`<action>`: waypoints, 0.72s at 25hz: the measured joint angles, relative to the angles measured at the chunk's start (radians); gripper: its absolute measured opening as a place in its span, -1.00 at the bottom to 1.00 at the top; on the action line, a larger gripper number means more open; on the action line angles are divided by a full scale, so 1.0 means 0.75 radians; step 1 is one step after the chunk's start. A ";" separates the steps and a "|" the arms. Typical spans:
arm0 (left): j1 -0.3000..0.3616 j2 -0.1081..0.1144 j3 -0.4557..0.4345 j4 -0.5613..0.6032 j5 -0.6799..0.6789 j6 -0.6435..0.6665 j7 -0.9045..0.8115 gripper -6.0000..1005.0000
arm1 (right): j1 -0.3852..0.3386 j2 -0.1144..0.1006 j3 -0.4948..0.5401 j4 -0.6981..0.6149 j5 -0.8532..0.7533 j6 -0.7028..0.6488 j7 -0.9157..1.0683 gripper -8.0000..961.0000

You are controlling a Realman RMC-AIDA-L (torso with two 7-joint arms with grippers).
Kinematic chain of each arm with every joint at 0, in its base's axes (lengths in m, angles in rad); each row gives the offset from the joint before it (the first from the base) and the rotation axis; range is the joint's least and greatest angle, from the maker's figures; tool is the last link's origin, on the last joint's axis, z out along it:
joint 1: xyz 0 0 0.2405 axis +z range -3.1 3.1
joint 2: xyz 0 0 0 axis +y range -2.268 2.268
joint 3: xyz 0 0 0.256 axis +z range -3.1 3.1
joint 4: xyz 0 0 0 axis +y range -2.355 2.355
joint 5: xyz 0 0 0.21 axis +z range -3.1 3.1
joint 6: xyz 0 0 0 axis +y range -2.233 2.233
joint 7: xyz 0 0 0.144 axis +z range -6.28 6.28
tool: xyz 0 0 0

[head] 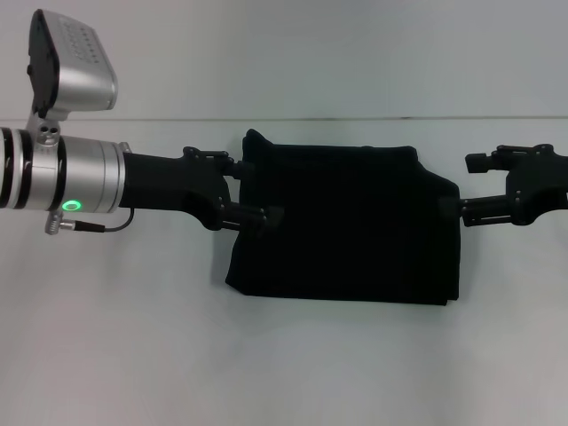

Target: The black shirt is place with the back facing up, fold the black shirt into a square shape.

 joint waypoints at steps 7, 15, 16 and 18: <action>-0.002 0.000 0.000 0.000 0.001 0.000 -0.002 0.71 | 0.001 0.003 0.003 -0.001 0.000 0.003 0.000 0.93; -0.002 0.000 0.000 0.000 0.001 0.000 0.002 0.71 | 0.002 0.004 0.011 -0.001 0.000 0.004 0.000 0.93; -0.002 0.000 0.000 0.000 0.001 0.000 0.002 0.71 | 0.002 0.005 0.011 -0.001 0.000 0.004 0.000 0.93; -0.002 0.000 0.000 0.000 0.001 0.000 0.003 0.71 | 0.002 0.006 0.011 -0.001 0.000 0.004 0.000 0.93</action>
